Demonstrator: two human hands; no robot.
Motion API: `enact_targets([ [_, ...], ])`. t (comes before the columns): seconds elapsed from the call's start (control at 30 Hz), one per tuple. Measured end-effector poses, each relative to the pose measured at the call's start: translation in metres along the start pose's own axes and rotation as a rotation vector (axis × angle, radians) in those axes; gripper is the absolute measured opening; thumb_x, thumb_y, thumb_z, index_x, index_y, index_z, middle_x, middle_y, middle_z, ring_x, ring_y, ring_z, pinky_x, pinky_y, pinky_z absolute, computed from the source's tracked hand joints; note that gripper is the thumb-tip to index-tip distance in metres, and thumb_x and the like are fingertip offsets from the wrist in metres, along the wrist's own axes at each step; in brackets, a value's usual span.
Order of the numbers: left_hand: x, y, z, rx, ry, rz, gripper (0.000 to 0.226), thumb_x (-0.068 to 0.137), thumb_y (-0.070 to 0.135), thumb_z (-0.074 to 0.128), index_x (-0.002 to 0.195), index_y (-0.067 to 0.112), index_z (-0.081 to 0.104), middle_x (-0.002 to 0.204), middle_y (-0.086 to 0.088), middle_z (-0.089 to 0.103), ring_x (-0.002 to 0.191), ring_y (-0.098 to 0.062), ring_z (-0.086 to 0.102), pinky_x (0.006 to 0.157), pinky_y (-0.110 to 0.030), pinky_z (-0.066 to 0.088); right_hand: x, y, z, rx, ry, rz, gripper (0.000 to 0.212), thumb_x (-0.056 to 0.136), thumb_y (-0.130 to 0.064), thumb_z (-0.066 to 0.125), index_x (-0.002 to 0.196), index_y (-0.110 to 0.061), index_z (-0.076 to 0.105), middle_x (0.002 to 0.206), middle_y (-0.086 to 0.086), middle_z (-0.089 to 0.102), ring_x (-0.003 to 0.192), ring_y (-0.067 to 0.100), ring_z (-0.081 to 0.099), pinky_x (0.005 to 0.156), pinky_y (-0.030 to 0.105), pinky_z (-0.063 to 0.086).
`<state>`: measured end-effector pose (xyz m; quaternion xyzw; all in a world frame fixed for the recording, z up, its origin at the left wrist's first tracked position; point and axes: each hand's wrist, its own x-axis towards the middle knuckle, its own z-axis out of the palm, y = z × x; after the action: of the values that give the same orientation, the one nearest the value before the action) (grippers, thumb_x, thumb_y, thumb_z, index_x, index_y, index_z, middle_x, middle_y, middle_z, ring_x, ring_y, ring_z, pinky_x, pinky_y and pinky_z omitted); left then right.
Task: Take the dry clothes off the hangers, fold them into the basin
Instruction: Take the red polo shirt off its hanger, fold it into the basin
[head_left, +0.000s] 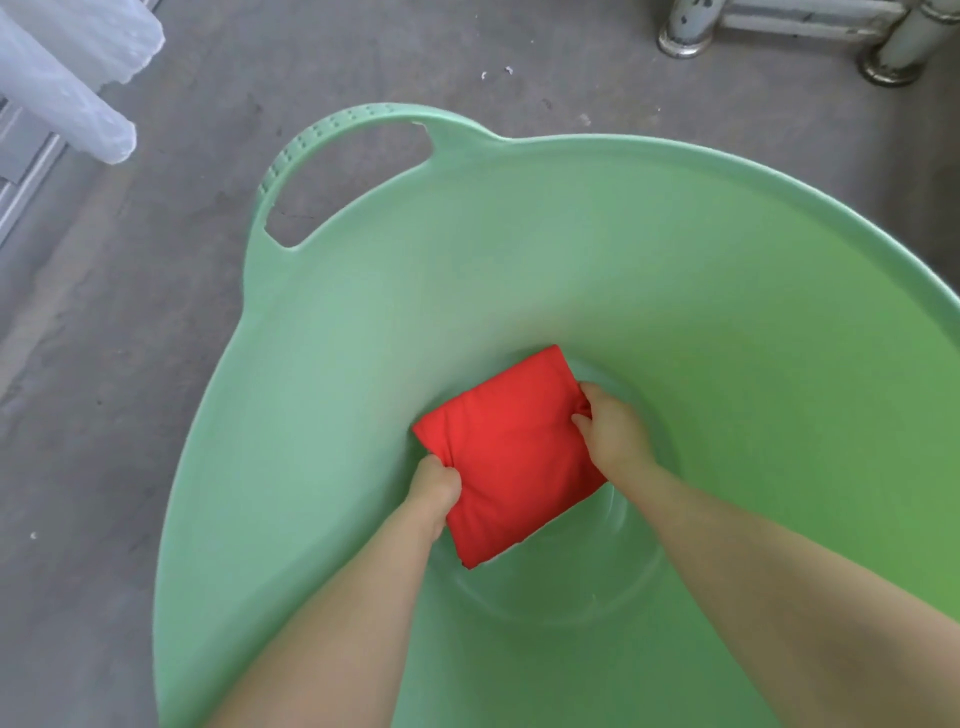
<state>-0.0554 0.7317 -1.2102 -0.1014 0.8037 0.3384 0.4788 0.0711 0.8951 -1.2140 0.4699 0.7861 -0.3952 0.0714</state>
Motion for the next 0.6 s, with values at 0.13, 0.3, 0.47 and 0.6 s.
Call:
enact_targets([
  [0.13, -0.014, 0.01, -0.002, -0.077, -0.042, -0.045, 0.04, 0.09, -0.009, 0.026, 0.113, 0.007, 0.055, 0.104, -0.015, 0.066, 0.086, -0.027, 0.066, 0.073, -0.045, 0.058, -0.002, -0.001, -0.004, 0.053, 0.057, -0.013, 0.046, 0.089, -0.006, 0.053, 0.134, -0.013, 0.048, 0.121, 0.015, 0.061, 0.11, 0.032, 0.058, 0.092, 0.038, 0.046],
  [0.3, -0.033, 0.018, -0.009, -0.005, -0.108, -0.138, 0.026, 0.089, -0.004, 0.036, 0.103, 0.01, 0.053, 0.087, -0.01, 0.065, 0.068, -0.021, 0.062, 0.06, -0.039, 0.056, -0.006, -0.003, -0.014, -0.117, 0.074, 0.029, 0.057, 0.09, -0.018, 0.056, 0.143, -0.014, 0.035, 0.135, 0.019, 0.04, 0.113, 0.038, 0.052, 0.096, 0.04, 0.042],
  [0.47, -0.036, 0.025, -0.012, 0.678, 0.377, 0.406, 0.06, 0.08, 0.015, 0.065, 0.131, 0.005, 0.036, 0.131, -0.016, 0.046, 0.117, -0.034, 0.052, 0.094, -0.037, 0.044, -0.016, -0.012, -0.016, -0.454, 0.178, -0.493, 0.061, 0.082, -0.028, 0.064, 0.139, -0.017, 0.045, 0.142, 0.009, 0.046, 0.126, 0.031, 0.048, 0.1, 0.042, 0.045],
  [0.6, -0.044, 0.019, 0.0, 1.162, 0.268, 0.951, 0.099, 0.074, 0.052, 0.07, 0.15, 0.014, 0.019, 0.158, -0.01, 0.014, 0.147, -0.027, 0.011, 0.117, -0.045, 0.021, -0.019, -0.014, -0.001, -0.678, -0.009, -0.704, 0.069, 0.08, -0.045, 0.061, 0.143, -0.023, 0.041, 0.151, 0.004, 0.037, 0.138, 0.025, 0.038, 0.105, 0.045, 0.039],
])
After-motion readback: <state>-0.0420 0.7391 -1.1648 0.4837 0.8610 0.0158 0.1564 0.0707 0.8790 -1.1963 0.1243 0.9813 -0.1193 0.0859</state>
